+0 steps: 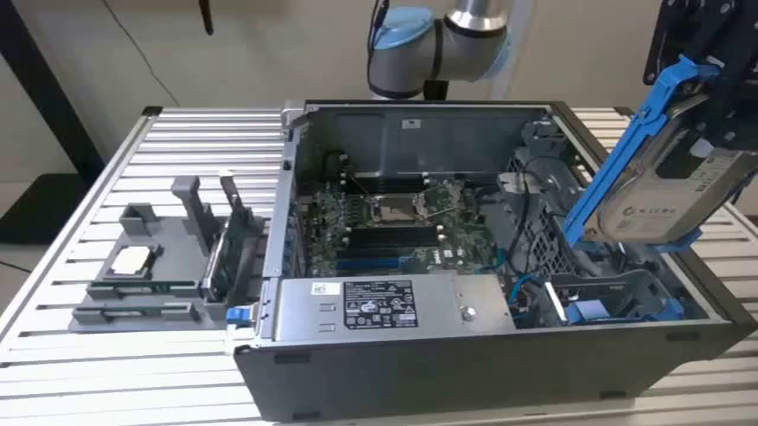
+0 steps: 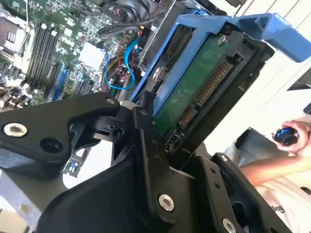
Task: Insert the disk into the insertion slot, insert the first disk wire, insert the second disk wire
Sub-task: 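Insert the disk into the insertion slot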
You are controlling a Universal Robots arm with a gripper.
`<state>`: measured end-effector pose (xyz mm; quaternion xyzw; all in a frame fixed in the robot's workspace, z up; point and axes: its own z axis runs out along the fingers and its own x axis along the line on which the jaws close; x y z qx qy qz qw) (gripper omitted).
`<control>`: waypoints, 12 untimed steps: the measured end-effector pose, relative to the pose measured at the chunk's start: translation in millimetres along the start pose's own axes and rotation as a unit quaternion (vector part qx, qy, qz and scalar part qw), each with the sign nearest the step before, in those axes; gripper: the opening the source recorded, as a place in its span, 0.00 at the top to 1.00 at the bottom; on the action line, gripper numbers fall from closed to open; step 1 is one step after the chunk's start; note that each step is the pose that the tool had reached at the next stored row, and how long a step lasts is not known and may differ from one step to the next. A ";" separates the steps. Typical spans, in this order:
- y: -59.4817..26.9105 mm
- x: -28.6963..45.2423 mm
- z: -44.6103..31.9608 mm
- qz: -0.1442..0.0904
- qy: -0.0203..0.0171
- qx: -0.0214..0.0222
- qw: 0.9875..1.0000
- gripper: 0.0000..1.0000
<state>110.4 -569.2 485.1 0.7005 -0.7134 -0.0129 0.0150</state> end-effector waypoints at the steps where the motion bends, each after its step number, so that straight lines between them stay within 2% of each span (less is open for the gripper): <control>1: 0.0 0.0 0.0 0.000 0.000 0.000 1.000 0.67; 12: -0.1 0.0 3.2 0.000 0.000 0.000 1.000 0.67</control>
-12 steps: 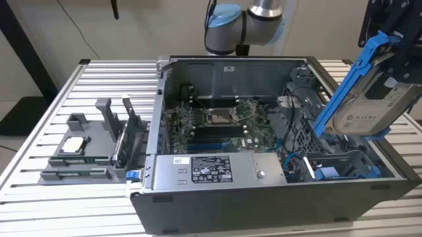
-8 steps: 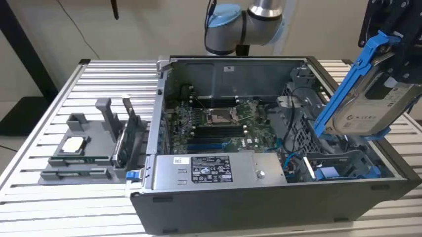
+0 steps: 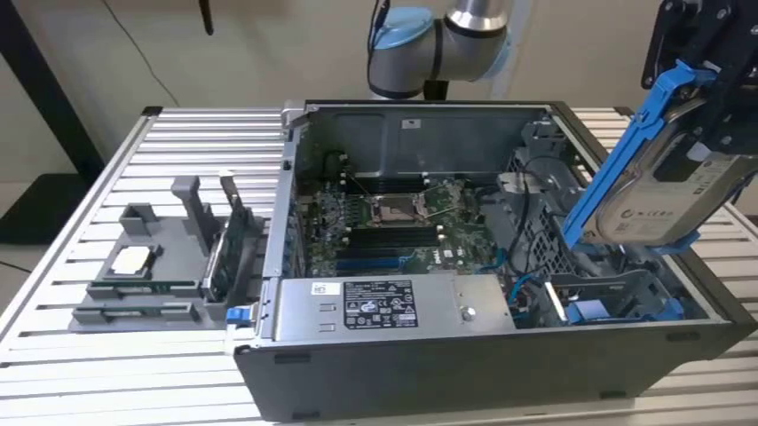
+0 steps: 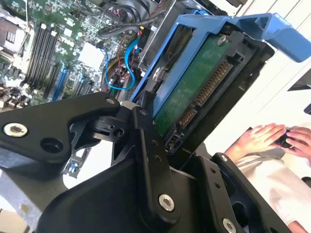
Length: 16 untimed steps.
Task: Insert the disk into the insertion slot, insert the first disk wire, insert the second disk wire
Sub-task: 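Insert the disk into the insertion slot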
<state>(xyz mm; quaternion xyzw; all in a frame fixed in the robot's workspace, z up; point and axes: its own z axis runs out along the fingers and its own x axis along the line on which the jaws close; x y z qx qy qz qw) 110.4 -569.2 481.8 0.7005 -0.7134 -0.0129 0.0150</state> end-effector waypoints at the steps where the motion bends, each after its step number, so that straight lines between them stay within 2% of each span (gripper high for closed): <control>1: 0.0 0.0 0.7 0.000 0.000 0.000 1.000 0.67; 16: -0.4 -0.1 10.2 0.000 0.001 0.000 1.000 0.67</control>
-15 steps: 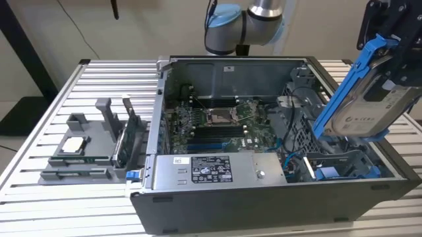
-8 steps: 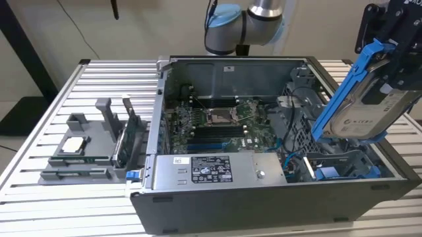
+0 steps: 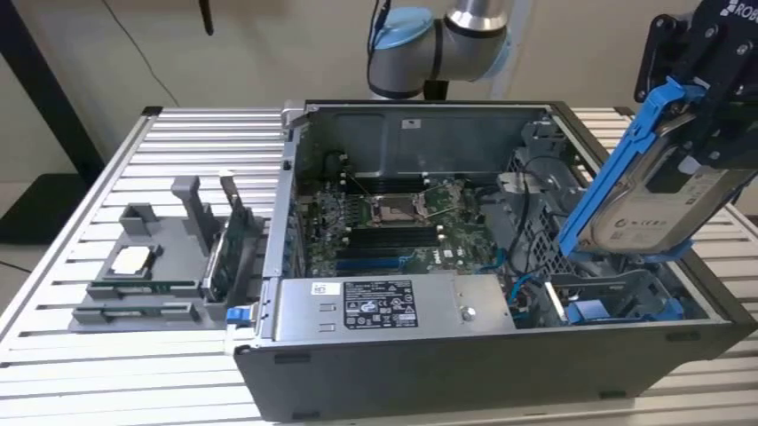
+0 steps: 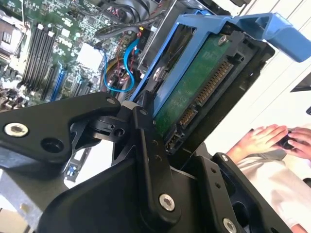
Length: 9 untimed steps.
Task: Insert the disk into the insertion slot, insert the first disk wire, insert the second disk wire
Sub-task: 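Insert the disk into the insertion slot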
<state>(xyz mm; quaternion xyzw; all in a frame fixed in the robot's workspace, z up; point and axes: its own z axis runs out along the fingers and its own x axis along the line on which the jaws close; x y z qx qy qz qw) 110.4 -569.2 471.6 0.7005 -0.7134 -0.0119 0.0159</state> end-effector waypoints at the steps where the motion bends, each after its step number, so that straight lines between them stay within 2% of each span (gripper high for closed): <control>1: 0.0 0.0 0.5 0.000 0.000 0.000 1.000 0.67; 9: -0.2 -0.1 6.4 0.000 0.000 0.000 1.000 0.67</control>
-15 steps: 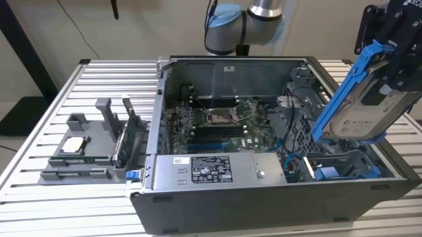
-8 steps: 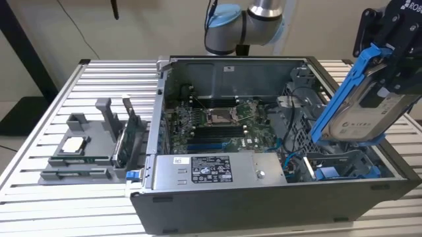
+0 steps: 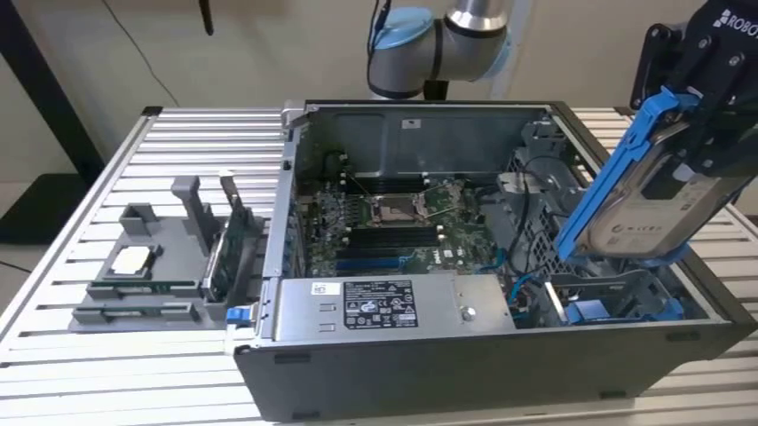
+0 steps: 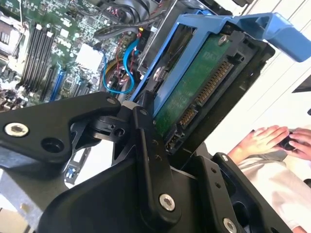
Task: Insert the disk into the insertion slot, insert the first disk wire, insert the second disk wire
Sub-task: 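Insert the disk into the insertion slot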
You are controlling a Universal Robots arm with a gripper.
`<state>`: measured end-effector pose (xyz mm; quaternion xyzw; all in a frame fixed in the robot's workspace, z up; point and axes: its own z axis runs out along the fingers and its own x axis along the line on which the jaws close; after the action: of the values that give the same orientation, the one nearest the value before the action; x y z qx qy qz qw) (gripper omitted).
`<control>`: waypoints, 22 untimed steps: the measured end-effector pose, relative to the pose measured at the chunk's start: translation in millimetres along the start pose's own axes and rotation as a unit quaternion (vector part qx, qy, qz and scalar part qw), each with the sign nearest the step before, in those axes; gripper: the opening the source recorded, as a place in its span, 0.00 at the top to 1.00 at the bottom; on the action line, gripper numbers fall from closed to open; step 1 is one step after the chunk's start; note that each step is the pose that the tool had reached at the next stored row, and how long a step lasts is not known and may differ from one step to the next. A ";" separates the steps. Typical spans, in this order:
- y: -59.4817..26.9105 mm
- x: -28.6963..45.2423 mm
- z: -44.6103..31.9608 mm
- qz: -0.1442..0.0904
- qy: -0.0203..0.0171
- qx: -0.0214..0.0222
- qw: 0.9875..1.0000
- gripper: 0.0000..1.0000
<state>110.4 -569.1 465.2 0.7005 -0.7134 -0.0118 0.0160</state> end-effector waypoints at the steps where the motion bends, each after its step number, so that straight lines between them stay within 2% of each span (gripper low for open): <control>1: 0.0 0.0 0.8 0.000 0.000 0.000 1.000 0.67; 13: -1.3 -0.1 10.3 -0.004 0.000 0.000 1.000 0.67; 22: -1.4 -0.1 11.8 -0.004 0.000 0.000 1.000 0.67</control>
<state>111.3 -569.2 453.3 0.7031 -0.7108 -0.0117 0.0161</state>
